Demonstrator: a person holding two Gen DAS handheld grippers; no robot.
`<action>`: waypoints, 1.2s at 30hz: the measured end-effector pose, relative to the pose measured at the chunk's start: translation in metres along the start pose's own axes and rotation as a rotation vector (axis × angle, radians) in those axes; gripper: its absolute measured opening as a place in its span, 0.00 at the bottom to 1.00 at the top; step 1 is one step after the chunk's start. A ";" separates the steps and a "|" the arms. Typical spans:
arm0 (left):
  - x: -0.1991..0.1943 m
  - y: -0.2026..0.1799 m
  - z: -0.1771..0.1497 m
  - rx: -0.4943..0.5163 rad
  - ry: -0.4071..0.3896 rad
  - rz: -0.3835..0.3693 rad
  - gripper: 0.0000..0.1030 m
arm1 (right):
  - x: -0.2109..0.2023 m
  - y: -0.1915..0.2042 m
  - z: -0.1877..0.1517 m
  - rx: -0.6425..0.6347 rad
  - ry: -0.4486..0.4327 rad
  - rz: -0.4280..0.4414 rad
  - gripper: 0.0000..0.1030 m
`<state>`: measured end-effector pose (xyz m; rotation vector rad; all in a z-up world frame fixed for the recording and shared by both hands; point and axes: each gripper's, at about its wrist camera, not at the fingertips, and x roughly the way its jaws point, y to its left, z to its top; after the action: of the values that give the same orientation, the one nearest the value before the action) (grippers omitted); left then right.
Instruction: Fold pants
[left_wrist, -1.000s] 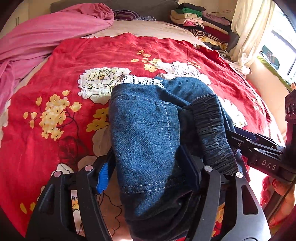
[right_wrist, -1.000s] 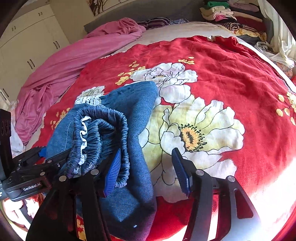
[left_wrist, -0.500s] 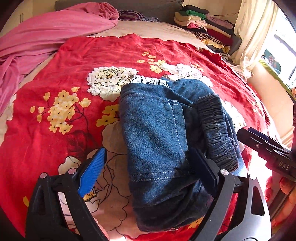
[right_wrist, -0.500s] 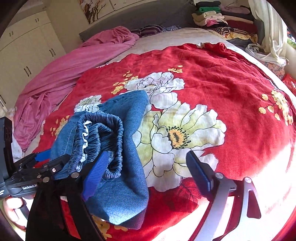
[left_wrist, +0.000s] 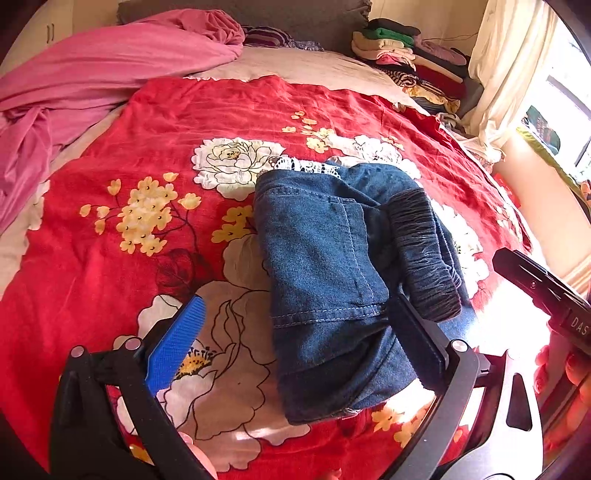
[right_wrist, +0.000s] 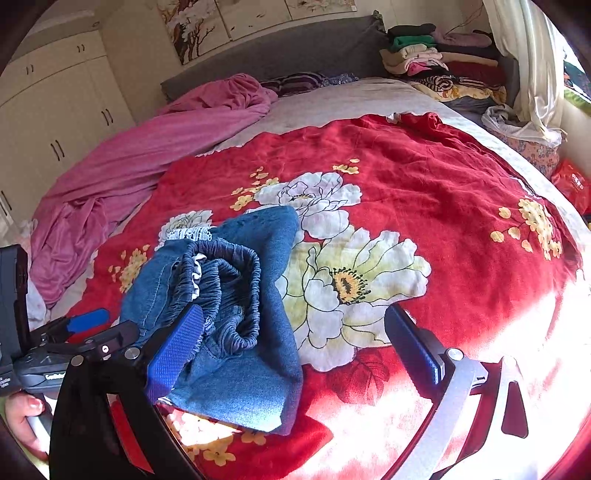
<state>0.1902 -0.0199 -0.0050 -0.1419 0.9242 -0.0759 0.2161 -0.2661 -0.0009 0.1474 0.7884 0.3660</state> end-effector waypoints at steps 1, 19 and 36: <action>-0.002 0.000 0.000 0.000 -0.002 -0.001 0.90 | -0.002 0.001 0.000 -0.005 -0.004 0.001 0.95; -0.038 -0.002 -0.007 0.000 -0.051 -0.014 0.90 | -0.049 0.024 0.002 -0.050 -0.090 0.010 0.95; -0.083 -0.004 -0.025 -0.006 -0.124 -0.012 0.90 | -0.097 0.034 -0.010 -0.115 -0.178 -0.002 0.95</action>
<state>0.1201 -0.0157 0.0463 -0.1561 0.7995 -0.0746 0.1375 -0.2712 0.0656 0.0705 0.5906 0.3895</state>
